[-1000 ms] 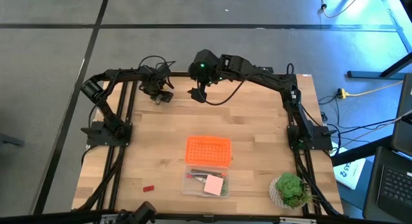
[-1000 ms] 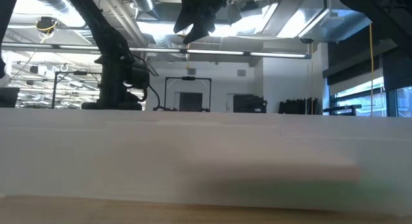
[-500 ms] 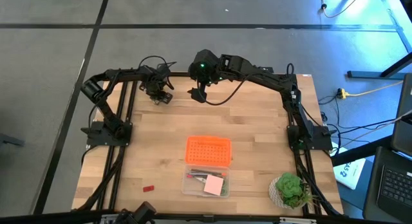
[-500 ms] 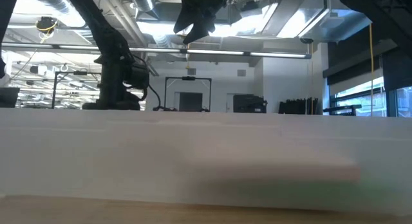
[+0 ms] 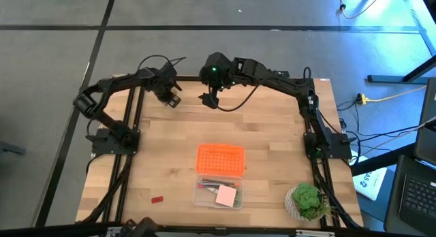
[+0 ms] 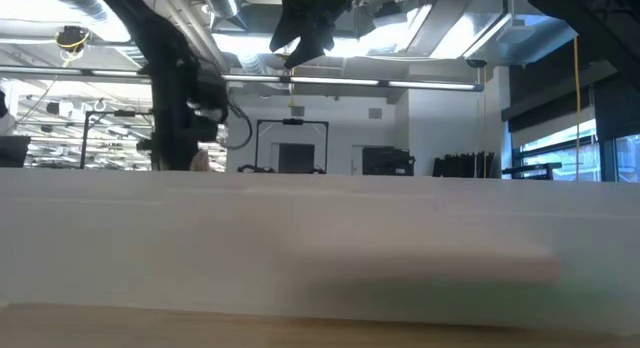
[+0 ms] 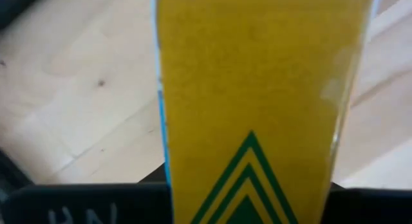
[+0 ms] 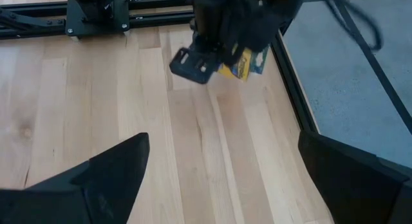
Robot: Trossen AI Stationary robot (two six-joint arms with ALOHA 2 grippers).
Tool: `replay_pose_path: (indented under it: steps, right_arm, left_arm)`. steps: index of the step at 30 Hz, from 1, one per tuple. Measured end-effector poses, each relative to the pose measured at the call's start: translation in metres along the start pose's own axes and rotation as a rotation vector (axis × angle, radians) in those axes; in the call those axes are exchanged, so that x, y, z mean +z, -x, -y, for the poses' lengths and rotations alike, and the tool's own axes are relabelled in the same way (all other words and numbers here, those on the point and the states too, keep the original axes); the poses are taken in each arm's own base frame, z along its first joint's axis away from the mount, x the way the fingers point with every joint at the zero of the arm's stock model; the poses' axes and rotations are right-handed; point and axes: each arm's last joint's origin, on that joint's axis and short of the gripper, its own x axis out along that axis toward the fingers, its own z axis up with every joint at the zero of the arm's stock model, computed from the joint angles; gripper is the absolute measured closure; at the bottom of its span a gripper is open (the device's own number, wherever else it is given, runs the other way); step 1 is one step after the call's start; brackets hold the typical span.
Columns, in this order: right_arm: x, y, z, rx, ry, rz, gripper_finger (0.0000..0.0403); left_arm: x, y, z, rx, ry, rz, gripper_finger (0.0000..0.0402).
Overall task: Pack school essentials
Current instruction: Put the yellow crayon box into the orange supply box
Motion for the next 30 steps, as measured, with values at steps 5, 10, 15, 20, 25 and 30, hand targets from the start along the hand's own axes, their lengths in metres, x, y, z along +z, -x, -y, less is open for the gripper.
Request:
replay_pose_path:
  steps: [5, 10, 15, 20, 25, 30]
  right_arm:
    - [0.000, 0.000, 0.000, 0.000, 0.000, 0.000, 0.0004]
    - [0.001, 0.000, 0.000, -0.001, 0.000, 0.013, 0.0004]
    - [0.003, 0.003, -0.001, 0.055, 0.006, 0.029, 0.0004]
    - [0.007, 0.024, -0.024, 0.213, 0.082, 0.060, 0.0004]
    - [0.005, 0.053, -0.057, 0.262, 0.137, 0.029, 0.0004]
    - [0.004, 0.089, -0.091, 0.289, 0.202, 0.051, 0.0004]
  left_arm:
    - [-0.010, 0.031, 0.002, -0.067, -0.047, 0.081, 0.0311]
    - [-0.025, 0.065, 0.011, -0.103, -0.092, 0.188, 0.0312]
    - [-0.046, 0.094, 0.022, -0.143, -0.160, 0.289, 0.0312]
    - [-0.069, 0.118, 0.036, -0.262, -0.247, 0.350, 0.0312]
    - [-0.088, 0.132, 0.055, -0.349, -0.348, 0.396, 0.0312]
    - [-0.102, 0.138, 0.081, -0.457, -0.390, 0.386, 0.0312]
